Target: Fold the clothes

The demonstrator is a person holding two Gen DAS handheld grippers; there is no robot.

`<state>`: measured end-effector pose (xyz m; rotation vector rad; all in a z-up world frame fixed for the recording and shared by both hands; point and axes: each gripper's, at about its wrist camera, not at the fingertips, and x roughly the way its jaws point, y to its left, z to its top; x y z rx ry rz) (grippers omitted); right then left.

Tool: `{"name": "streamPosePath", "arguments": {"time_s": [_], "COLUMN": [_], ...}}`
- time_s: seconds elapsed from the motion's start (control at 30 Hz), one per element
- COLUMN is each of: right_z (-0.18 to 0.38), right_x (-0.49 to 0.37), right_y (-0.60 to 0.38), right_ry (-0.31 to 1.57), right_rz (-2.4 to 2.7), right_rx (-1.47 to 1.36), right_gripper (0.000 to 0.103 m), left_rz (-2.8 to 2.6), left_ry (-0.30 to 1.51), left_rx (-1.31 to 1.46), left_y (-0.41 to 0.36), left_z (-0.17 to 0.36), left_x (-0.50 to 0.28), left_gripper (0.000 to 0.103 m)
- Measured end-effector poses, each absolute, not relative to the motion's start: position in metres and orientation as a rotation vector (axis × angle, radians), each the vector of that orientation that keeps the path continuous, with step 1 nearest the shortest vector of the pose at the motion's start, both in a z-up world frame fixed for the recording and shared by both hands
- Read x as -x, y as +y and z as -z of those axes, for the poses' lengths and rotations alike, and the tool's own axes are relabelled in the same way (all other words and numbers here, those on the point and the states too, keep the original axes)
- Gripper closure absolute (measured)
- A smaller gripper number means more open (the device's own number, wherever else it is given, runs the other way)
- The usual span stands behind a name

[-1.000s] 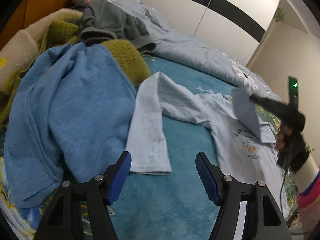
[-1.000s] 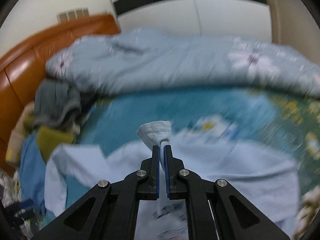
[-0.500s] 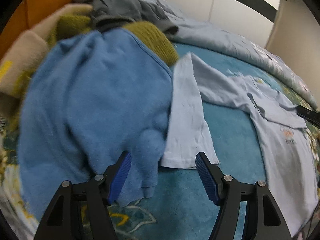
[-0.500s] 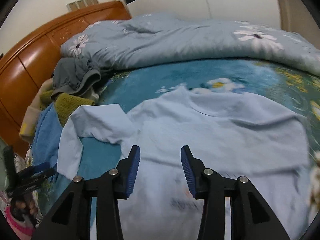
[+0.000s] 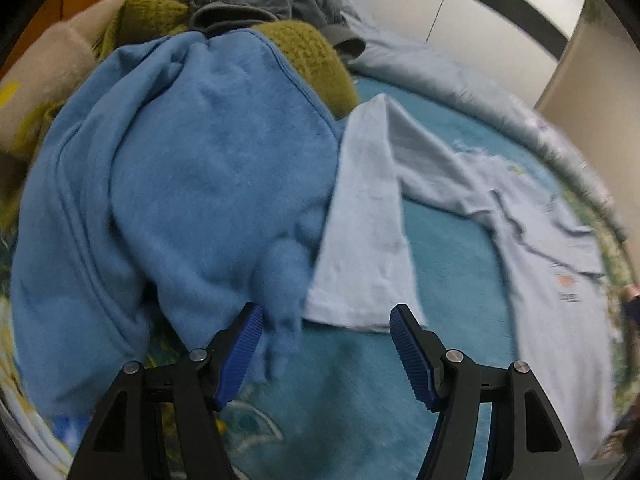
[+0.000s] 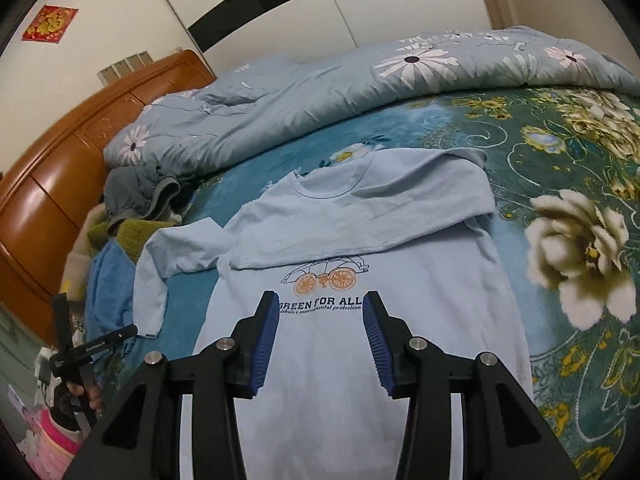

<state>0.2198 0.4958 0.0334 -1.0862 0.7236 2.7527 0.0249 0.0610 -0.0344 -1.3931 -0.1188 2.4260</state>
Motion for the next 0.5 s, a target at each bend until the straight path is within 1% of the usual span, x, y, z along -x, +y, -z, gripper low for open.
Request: {"name": "streamPosePath", "arguments": {"time_s": [0.07, 0.2, 0.23, 0.27, 0.3, 0.33, 0.37, 0.5], "right_z": [-0.034, -0.027, -0.024, -0.021, -0.017, -0.013, -0.01, -0.002], "right_x": [-0.223, -0.219, -0.218, -0.218, -0.218, -0.217, -0.218, -0.221], "right_y": [0.497, 0.498, 0.499, 0.499, 0.501, 0.504, 0.507, 0.518], "right_ry": [0.713, 0.734, 0.734, 0.735, 0.742, 0.75, 0.767, 0.809], "right_rz": [-2.77, -2.78, -2.782, -2.782, -2.773, -2.765, -2.762, -2.744], "right_rx": [1.084, 1.105, 1.112, 1.118, 1.128, 1.136, 1.138, 1.138], "right_gripper": [0.058, 0.058, 0.058, 0.058, 0.058, 0.058, 0.058, 0.058], "left_rz": [-2.412, -2.435, -2.441, -2.446, -2.452, -2.457, -2.442, -2.298], "left_ry": [-0.171, -0.192, -0.197, -0.202, -0.207, -0.213, -0.234, -0.323], "left_rx": [1.447, 1.425, 1.419, 1.414, 1.408, 1.402, 1.392, 1.315], "left_y": [0.058, 0.06, 0.061, 0.061, 0.062, 0.062, 0.061, 0.067], "left_z": [0.042, 0.04, 0.04, 0.039, 0.038, 0.038, 0.036, 0.012], "left_x": [-0.023, -0.022, -0.021, -0.021, -0.021, -0.021, -0.02, -0.02], "left_gripper": [0.032, 0.033, 0.034, 0.051, 0.065, 0.095, 0.102, 0.102]}}
